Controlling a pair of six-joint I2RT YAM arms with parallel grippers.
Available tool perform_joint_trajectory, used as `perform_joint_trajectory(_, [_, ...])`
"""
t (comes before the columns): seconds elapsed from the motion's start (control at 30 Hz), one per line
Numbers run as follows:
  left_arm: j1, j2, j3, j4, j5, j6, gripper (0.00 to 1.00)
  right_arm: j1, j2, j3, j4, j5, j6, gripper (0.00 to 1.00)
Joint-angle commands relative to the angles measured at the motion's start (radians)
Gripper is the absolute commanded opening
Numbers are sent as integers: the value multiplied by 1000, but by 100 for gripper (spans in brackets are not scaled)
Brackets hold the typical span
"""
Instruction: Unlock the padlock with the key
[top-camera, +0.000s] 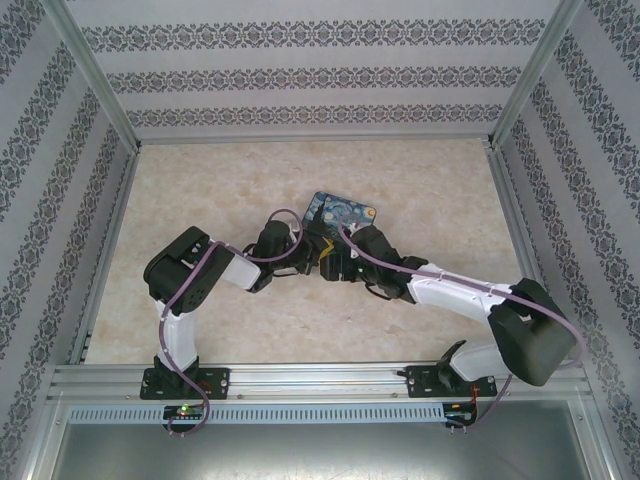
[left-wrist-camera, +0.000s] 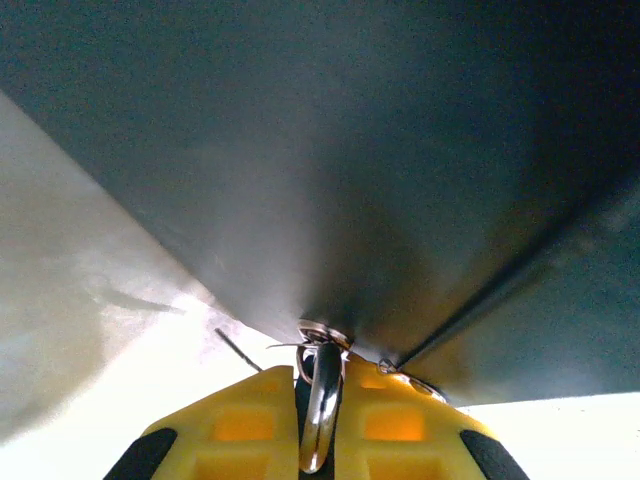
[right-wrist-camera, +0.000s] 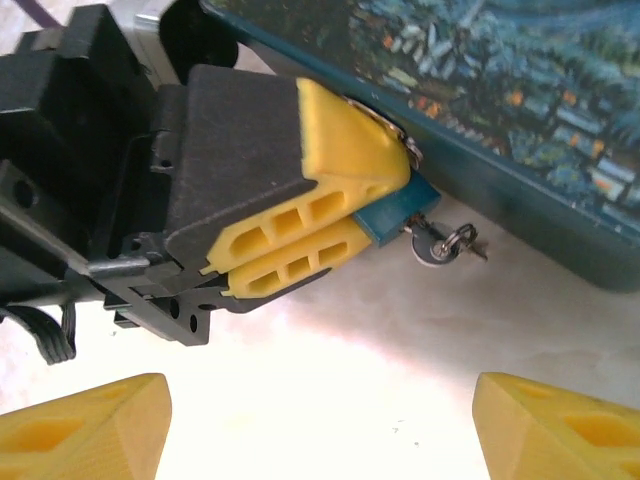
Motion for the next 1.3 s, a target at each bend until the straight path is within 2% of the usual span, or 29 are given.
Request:
perform_joint_trajectory(0.0, [-1,8,-32,7,-1,42,14,5,48,-27,127,66,128,80])
perform_joint_trajectory(0.1, [-2,-14,-58,-5,-11,52,31,2,77,-42,199,110,167,80])
perform_joint_trajectory(0.17, [-2,-40,-83,-21,-12,55,48,-5,87,-42,220,140,171,80])
perform_joint_trajectory(0.23, [-2,-69,-110,-30,-16,56,60,-26,109,-24,239,122,166,80])
perform_joint_trajectory(0.4, [3,-147,-146,-100,-17,89,74,-92,162,35,251,79,137,80])
perform_joint_trajectory(0.6, [17,-271,-101,-302,-15,201,82,-207,240,152,246,-28,96,80])
perform_joint_trajectory(0.73, [42,-352,-11,-540,-21,360,85,-249,232,196,237,-110,41,78])
perform_joint_trajectory(0.83, [75,-377,89,-726,-28,484,85,-250,185,172,205,-124,0,78])
perform_joint_trajectory(1.07, [164,-256,476,-1185,-45,851,86,-271,150,59,219,-108,-49,74])
perform_joint_trajectory(1.27, [214,-132,673,-1334,-54,990,86,-272,209,23,273,-93,-49,62])
